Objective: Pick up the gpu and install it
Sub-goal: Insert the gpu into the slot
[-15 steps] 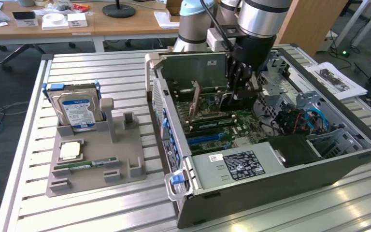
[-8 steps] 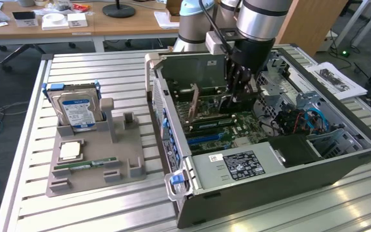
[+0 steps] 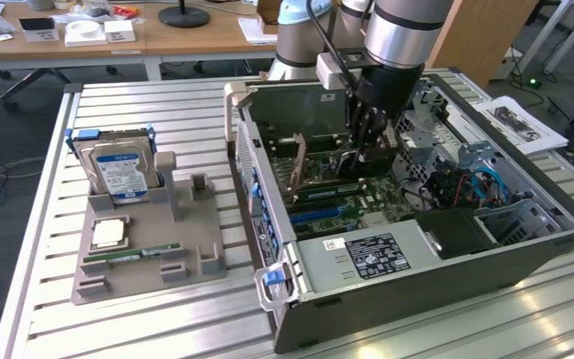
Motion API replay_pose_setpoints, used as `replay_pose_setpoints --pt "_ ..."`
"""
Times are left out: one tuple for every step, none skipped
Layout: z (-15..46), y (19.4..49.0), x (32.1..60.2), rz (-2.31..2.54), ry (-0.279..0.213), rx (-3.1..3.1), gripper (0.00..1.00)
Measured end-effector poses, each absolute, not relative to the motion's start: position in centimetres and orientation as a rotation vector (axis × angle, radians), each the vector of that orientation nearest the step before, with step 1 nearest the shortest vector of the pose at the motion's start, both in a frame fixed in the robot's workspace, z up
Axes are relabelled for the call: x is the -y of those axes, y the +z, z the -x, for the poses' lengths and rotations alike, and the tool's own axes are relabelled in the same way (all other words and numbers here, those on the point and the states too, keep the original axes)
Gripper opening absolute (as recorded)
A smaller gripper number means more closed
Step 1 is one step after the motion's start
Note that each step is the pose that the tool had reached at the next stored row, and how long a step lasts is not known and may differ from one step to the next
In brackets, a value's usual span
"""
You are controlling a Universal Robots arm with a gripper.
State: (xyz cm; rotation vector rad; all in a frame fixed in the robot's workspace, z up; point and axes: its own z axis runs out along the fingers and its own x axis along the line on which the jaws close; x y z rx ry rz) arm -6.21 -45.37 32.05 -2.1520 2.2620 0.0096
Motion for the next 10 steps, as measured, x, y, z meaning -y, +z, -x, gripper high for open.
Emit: replay_pose_setpoints --pt "6.3 32.0 45.4 2.152 0.010 -2.262 0.27" --pt "6.3 31.8 45.4 2.153 0.010 -2.261 0.27" --pt "6.3 31.7 45.4 2.153 0.010 -2.261 0.27" --pt "6.4 31.6 45.4 2.154 0.010 -2.261 0.27" --pt "6.4 31.4 45.4 2.154 0.010 -2.260 0.27" --pt "6.4 31.3 45.4 2.154 0.010 -2.260 0.27" --pt "6.4 31.2 45.4 2.155 0.010 -2.260 0.27" --pt "6.5 31.0 45.4 2.155 0.010 -2.259 0.27" --pt "6.5 30.9 45.4 2.155 0.010 -2.259 0.27" --pt "6.5 30.8 45.4 2.155 0.010 -2.259 0.27"
